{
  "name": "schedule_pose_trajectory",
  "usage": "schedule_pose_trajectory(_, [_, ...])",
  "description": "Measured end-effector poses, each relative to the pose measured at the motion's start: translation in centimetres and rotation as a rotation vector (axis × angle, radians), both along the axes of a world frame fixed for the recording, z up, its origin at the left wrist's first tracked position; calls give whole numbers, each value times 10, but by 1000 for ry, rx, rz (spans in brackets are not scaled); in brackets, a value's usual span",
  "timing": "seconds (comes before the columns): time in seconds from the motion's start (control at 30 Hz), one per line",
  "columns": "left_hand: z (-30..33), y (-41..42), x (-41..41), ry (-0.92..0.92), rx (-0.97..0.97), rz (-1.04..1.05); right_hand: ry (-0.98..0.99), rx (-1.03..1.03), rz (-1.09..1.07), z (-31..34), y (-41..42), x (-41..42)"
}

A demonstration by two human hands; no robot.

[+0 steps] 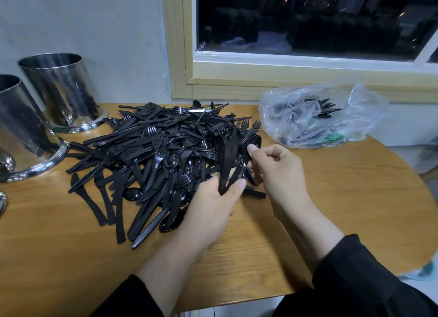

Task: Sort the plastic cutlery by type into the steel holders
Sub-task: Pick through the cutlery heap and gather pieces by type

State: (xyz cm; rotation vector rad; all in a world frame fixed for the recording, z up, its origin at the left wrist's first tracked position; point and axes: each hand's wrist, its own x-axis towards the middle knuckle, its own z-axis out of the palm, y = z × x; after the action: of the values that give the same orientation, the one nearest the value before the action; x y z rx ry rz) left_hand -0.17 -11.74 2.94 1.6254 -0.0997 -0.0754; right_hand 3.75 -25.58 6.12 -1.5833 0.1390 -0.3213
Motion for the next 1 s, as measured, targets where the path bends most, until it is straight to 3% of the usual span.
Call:
schedule_pose_trajectory(0.13, [-1, 13, 5, -15, -83, 30, -45, -335, -89, -10, -27, 18])
schedule_pose_trajectory(0.27, [-4, 29, 10, -49, -124, 75, 177, -711, -83, -32, -61, 46])
schedule_pose_trajectory(0.43, [-6, 35, 11, -54, -172, 94, 298, -971, -90, -41, -61, 69])
schedule_pose_trajectory(0.53, [-7, 35, 11, -52, -152, 66, 332, -998, -117, -42, -59, 81])
schedule_pose_trajectory(0.63, [-5, 35, 10, -47, -174, 57, 286, -889, -158, -42, -60, 82])
schedule_pose_trajectory(0.83, [1, 33, 7, -75, -209, 98, -123, -775, -321, -3, -78, 48])
schedule_pose_trajectory(0.93, [6, 33, 5, -116, -260, 141, -246, -766, -261, 30, -79, 26])
schedule_pose_trajectory(1.0, [5, 34, 4, -141, -229, 177, -262, -759, -112, 51, -73, 11])
